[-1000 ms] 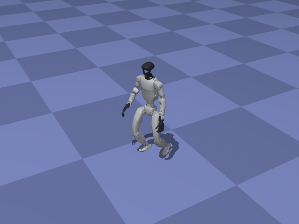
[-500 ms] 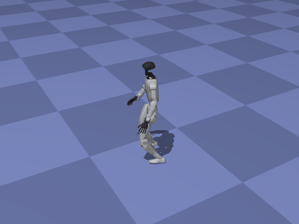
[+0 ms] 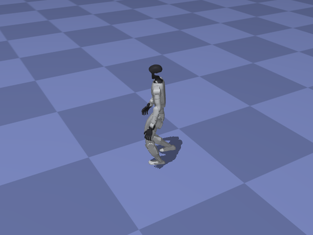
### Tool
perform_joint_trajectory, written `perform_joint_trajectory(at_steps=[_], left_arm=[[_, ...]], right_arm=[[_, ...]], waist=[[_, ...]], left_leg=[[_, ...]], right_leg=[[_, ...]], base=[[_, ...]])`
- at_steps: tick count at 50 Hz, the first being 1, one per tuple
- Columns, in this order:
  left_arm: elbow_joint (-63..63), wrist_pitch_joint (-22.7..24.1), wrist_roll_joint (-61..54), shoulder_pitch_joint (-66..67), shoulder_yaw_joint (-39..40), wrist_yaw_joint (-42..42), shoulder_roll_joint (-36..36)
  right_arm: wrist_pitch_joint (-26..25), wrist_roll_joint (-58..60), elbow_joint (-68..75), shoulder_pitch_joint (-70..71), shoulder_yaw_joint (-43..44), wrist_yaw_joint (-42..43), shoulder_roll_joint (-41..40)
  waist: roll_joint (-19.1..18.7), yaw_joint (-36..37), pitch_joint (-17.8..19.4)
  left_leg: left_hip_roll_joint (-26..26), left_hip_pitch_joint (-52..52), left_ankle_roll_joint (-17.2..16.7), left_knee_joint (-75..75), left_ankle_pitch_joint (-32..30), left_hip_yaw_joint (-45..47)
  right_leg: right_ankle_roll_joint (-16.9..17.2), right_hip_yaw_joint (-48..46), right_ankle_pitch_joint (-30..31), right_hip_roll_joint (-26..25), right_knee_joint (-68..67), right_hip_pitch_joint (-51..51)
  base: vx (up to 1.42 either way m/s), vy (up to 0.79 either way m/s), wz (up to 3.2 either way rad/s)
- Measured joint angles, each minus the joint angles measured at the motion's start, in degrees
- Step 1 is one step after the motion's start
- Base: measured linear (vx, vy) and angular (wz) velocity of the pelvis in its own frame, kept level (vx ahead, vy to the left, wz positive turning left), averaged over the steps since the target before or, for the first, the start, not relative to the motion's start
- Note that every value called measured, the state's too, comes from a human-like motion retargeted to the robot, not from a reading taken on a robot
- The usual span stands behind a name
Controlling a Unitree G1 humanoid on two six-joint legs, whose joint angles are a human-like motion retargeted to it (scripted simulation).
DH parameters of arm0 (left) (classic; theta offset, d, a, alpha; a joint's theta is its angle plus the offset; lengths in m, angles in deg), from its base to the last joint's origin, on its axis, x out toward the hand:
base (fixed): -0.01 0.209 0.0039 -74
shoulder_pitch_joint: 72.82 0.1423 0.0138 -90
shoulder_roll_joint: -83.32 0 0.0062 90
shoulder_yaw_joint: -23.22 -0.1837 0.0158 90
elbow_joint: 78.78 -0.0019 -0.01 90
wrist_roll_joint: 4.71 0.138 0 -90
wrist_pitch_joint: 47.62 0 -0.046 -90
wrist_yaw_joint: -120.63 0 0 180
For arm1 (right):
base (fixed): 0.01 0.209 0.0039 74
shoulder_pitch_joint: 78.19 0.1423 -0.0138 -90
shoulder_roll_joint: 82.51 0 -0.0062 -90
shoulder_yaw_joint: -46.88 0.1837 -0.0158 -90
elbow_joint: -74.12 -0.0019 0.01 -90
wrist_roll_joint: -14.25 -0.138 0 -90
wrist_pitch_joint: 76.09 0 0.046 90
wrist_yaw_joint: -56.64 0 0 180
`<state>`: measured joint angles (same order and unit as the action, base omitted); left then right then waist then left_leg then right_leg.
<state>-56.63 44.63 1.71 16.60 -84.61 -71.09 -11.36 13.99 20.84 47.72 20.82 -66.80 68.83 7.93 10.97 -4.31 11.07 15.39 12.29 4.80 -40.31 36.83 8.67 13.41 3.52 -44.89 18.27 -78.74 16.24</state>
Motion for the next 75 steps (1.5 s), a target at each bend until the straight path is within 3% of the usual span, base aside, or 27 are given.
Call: perform_joint_trajectory(at_steps=[3, 5, 7, 10, 14, 17, 20, 25, 28, 33, 37, 44, 48, 52, 55, 57, 58, 60, 62, 68, 75], left_arm=[[-4.13, 0.01, 0.05, 1.52, 3.18, 1.0, -0.71], [-6.46, -0.08, -0.54, 2.27, 5.76, 1.32, -0.7], [-8.03, -0.09, -1.62, 2.56, 7.98, 1.66, -0.45], [-9.17, -0.3, -3.9, 2.84, 10.23, 2.47, 0.1], [-8.71, -0.66, -5.88, 2.15, 10.57, 1.81, 0.36], [-7.44, -0.87, -6.59, 1.03, 10.02, 0.46, 0.86], [-5.59, -0.82, -6.45, -0.84, 8.4, -0.24, 1.88], [-2.95, -0.64, -4.03, -5.23, 3.03, -0.15, 2.97], [-2.94, -0.83, -2.61, -7.44, 0.55, 0.26, 2.39], [-5.42, -1.56, -1.68, -8.65, 0.27, 0.39, 0.31], [-8.21, -2.01, -2.81, -7.5, 2.53, 0.71, -1.76], [-10.04, -1.17, -6.28, -2.88, 7.44, 2.5, -5.72], [-8.8, -0.18, -9.34, 0.93, 10.47, 3.35, -7.08], [-6.73, 0.56, -13.68, 4.56, 13.84, 2.93, -6.51], [-5.3, 0.93, -17.06, 5.98, 15.58, 1.63, -4.63], [-4.43, 1.22, -19.06, 6.12, 15.61, 0.54, -2.66], [-4.04, 1.41, -19.66, 6.3, 15.34, 0.18, -1.82], [-2.42, 1.47, -21.48, 5.34, 14.35, -1.12, 1.3], [-0.67, 1.82, -22.46, 4.76, 12.8, -2.14, 4.4], [9.16, 3.47, -24.64, 3.83, 8.8, -5.32, 10.62], [38.81, 6.65, -29.33, 5.21, 6.6, -6.96, 8.69]], right_arm=[[0.46, 0.3, -1.25, 0.05, 1.66, 0.73, 1.28], [0.65, 0.86, -2.91, 0.4, 2.32, 1.84, 2.63], [0.66, 1.21, -4.78, 1.27, 2.56, 2.8, 4.25], [0.57, 1.14, -7.47, 2.45, 2.66, 3.03, 6.74], [1.1, 1.53, -10.89, 1.94, 2.79, 2.32, 8.88], [1.44, 1.98, -11.12, 0.39, 3.11, 2.38, 9.14], [1.14, 2.35, -8.73, -1.52, 3.65, 2.16, 8.75], [-0.72, 3.95, -1.78, -4.98, 3.38, -1.06, 6.46], [-1.64, 5.55, 1.57, -6.7, 2.42, -4.08, 4.36], [-2.06, 7.62, 4.23, -8.22, 0.99, -7.47, 1.69], [-2.27, 7.97, 4.16, -8.34, 0.55, -8.48, 1.4], [-2.78, 6.09, 2.09, -6.65, 2.57, -7.34, 4.38], [-2.24, 4.9, 0.53, -5.71, 4.69, -6.02, 7.49], [-1.22, 5.02, -0.78, -4.15, 5.58, -4.36, 10.67], [-0.56, 6.32, -1.23, -1.96, 4.86, -2.65, 12.81], [-0.36, 7.8, -1.39, -0.3, 3.94, -1.31, 14.07], [-0.33, 8.51, -1.61, 0.11, 3.41, -0.67, 14.38], [-0.41, 10.55, -1.61, 2.9, 2.34, 1.03, 16.0], [-0.63, 12.23, -2.48, 4.72, 1.19, 2.7, 16.83], [0.1, 13.83, -15.66, 7.68, -1.99, 4.93, 15.38], [3.64, 8.25, -48.69, 7.58, -6.64, 0.43, 10.69]], waist=[[0.74, 2.0, -0.32], [-0.94, 3.05, 0.24], [-5.44, 4.19, 0.68], [-12.31, 5.23, 0.0], [-17.85, 5.27, -2.36], [-18.38, 3.04, -3.68], [-16.04, 0.36, -4.98], [-7.08, -2.51, -5.03], [-3.25, -3.99, -3.94], [-0.11, -5.22, -3.0], [-0.46, -5.19, -3.2], [-3.96, -2.62, -5.03], [-4.6, 0.17, -5.81], [-5.28, 2.78, -5.9], [-9.35, 5.14, -5.97], [-13.43, 7.03, -5.95], [-13.77, 7.6, -5.69], [-17.89, 9.84, -5.87], [-19.49, 11.68, -5.98], [-17.83, 13.68, -6.89], [-13.74, 12.32, -8.95]], left_leg=[[2.97, 2.07, -1.65, 3.12, -4.88, -0.06], [1.54, 6.39, -3.84, -1.14, -6.54, 1.34], [-4.65, 12.03, -5.23, -10.68, -3.11, 3.26], [-17.96, 16.61, -4.95, -27.16, 3.4, 6.59], [-34.27, 12.18, -2.92, -36.4, 8.0, 7.77], [-39.4, 5.31, -3.0, -31.25, 9.61, 10.92], [-35.32, 0.26, -3.94, -20.68, 9.85, 14.57], [-15.58, -4.67, -2.22, -4.94, 8.55, 11.56], [-7.36, -6.8, -1.12, -0.38, 6.9, 5.98], [-0.15, -8.79, -0.57, 3.6, 4.58, -3.19], [0.69, -8.91, -0.99, 4.03, 4.4, -8.94], [-2.82, -8.69, -1.44, 4.71, 5.42, -16.4], [-3.49, -9.56, -1.25, 3.77, 6.56, -19.4], [-4.66, -9.22, -1.81, -1.55, 8.6, -20.22], [-10.28, -5.16, -4.47, -12.91, 10.31, -20.02], [-18.68, -1.77, -6.1, -22.7, 10.01, -17.31], [-21.6, -0.79, -6.1, -26.86, 8.89, -15.26], [-28.3, 3.25, -6.71, -33.52, 7.12, -14.46], [-30.71, 6.43, -6.3, -35.88, 6.69, -13.41], [-26.66, 12.1, -4.72, -23.2, 6.88, -10.1], [-18.99, 11.2, -5.86, -7.73, -1.2, -12.29]], right_leg=[[1.35, -0.1, -0.45, -4.05, 1.86, -3.87], [-1.11, -1.47, -2.47, -5.98, 6.72, -5.62], [-5.77, -4.1, -4.78, -8.96, 11.73, -4.92], [-10.37, -8.21, -4.74, -13.42, 16.76, -3.3], [-12.13, -13.38, -0.8, -17.11, 25.39, -4.37], [-11.65, -17.95, 0.8, -15.0, 28.79, -6.35], [-10.15, -21.98, 0.88, -8.3, 27.0, -6.45], [-6.06, -17.74, 3.52, 8.67, 11.72, -2.35], [-4.5, -10.87, 4.1, 11.8, 3.7, 0.53], [-2.7, -2.55, 5.38, 8.2, -1.79, 4.59], [-2.51, 1.58, 5.11, 2.19, 1.42, 8.4], [-2.65, 7.9, 7.43, -7.53, 16.78, 12.92], [-3.44, 8.36, 7.96, -8.73, 21.73, 11.76], [-6.0, 4.0, 4.26, -8.32, 22.5, 8.63], [-8.67, -1.18, 2.87, -12.63, 24.2, 6.08], [-10.5, -4.89, 2.66, -17.28, 25.76, 4.21], [-11.01, -6.03, 1.56, -17.66, 24.4, 3.77], [-12.58, -8.64, 3.0, -22.47, 29.95, 0.65], [-13.14, -9.9, 3.81, -24.36, 33.14, -1.77], [-12.11, -10.4, 4.55, -23.12, 39.35, -6.3], [-11.7, -7.37, 3.28, -20.4, 41.35, -7.5]], base=[[-0.4, 0.2, 1.15], [-0.46, 0.23, 1.21], [-0.48, 0.23, 0.95], [-0.41, 0.21, 0.84], [-0.29, 0.21, 1.15], [-0.22, 0.26, 1.87], [-0.19, 0.31, 2.14], [-0.08, 0.34, 2.35], [0.04, 0.27, 2.44], [0.13, 0.14, 2.02], [0.19, 0.01, 1.47], [0.22, -0.08, 1.0], [0.2, -0.21, 0.63], [0.19, -0.28, 0.52], [0.17, -0.28, 0.32], [0.16, -0.25, 0.36], [0.16, -0.24, 0.45], [0.18, -0.23, 0.23], [0.17, -0.22, 0.15], [0.22, -0.17, 0.08], [0.23, -0.08, -0.22]])
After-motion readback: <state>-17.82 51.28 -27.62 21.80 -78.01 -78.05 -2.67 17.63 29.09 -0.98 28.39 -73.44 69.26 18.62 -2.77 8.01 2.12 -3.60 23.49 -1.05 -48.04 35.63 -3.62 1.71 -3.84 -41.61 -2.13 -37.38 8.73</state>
